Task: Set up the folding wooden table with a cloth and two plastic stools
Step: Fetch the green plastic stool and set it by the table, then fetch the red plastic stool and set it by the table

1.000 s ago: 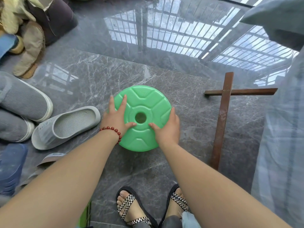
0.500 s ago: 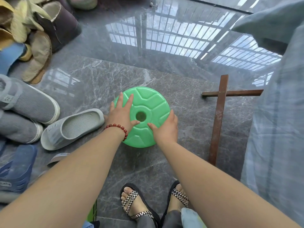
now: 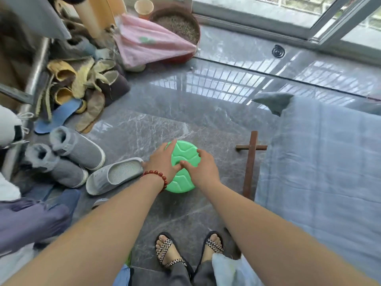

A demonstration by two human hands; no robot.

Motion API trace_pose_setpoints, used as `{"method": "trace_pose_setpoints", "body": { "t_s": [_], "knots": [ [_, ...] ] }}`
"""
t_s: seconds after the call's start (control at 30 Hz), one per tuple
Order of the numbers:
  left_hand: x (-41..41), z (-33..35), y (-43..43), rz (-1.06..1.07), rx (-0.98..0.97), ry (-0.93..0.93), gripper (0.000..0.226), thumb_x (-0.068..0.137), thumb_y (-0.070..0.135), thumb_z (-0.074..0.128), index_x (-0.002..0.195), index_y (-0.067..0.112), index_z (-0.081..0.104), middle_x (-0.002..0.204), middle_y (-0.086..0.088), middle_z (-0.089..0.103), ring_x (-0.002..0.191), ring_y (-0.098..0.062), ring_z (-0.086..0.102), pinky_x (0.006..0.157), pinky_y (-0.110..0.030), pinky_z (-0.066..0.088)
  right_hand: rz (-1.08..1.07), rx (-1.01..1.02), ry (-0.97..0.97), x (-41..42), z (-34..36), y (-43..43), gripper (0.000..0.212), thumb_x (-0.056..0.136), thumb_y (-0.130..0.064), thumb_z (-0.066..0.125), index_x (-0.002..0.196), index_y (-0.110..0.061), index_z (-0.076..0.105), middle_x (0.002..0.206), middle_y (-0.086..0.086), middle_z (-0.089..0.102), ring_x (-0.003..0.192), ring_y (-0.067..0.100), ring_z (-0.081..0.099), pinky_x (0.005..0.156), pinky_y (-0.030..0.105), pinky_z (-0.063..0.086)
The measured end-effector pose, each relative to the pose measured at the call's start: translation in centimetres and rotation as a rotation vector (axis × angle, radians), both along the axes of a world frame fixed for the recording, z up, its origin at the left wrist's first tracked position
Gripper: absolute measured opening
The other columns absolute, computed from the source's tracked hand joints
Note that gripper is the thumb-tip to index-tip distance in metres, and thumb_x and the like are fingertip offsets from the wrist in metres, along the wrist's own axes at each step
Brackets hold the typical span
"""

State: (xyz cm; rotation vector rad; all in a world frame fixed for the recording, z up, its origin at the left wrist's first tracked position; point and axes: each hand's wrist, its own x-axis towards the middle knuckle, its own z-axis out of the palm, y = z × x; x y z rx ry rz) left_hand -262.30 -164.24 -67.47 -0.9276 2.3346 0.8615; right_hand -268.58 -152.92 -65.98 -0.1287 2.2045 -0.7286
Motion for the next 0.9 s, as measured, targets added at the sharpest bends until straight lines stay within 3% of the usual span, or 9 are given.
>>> {"method": "trace_pose_setpoints", "body": {
  "t_s": [0.13,0.3,0.53,0.73,0.9],
  "knots": [
    [1.3,8.4,0.9,0.130,0.080,0.087,0.078,0.081,0.045,0.063,0.146,0.037,0.021,0.150,0.003,0.033,0.133,-0.024,0.037,0.102,-0.055,0.037,-0.069,-0.069,-0.010,1.7,7.9,0.6,0.065,0.086,-0.041,0.065,0.139,-0.013,0.041,0.140,0.005,0.042,0.122,0.023,0.049,0.105,0.039,0.040],
    [3.9,20.0,2.1,0.271,0.146,0.245,0.082,0.083,0.029,0.069,0.149,0.024,0.021,0.150,-0.004,0.034,0.136,-0.024,0.035,0.111,-0.038,0.030,-0.149,-0.201,-0.026,3.6,19.1,1.7,0.058,0.086,-0.038,0.066,0.135,-0.016,0.044,0.134,0.002,0.047,0.111,0.017,0.054,0.099,0.035,0.044],
    [6.7,34.1,3.5,0.369,0.153,0.408,0.059,0.093,0.008,0.049,0.147,0.017,0.026,0.151,-0.004,0.032,0.136,-0.023,0.035,0.111,-0.030,0.027,-0.182,-0.388,0.044,6.0,32.6,4.2,0.048,0.083,-0.036,0.070,0.127,-0.027,0.051,0.130,-0.006,0.053,0.107,0.015,0.060,0.096,0.044,0.049],
    [9.5,42.0,6.0,0.415,0.253,0.571,0.056,0.089,0.003,0.048,0.140,0.027,0.040,0.143,0.005,0.042,0.121,-0.014,0.047,0.102,-0.030,0.040,-0.161,-0.528,0.122,9.5,41.0,6.5,0.044,0.084,-0.034,0.068,0.125,-0.027,0.053,0.127,-0.013,0.054,0.105,0.005,0.060,0.094,0.029,0.049],
    [11.8,46.0,8.4,0.454,0.256,0.668,0.050,0.087,0.002,0.052,0.132,0.026,0.047,0.128,0.008,0.050,0.113,-0.013,0.052,0.093,-0.027,0.043,-0.203,-0.623,0.172,10.7,45.2,8.5,0.032,0.085,-0.025,0.069,0.114,-0.026,0.058,0.119,-0.011,0.061,0.104,0.007,0.062,0.087,0.024,0.051]
  ]
}}
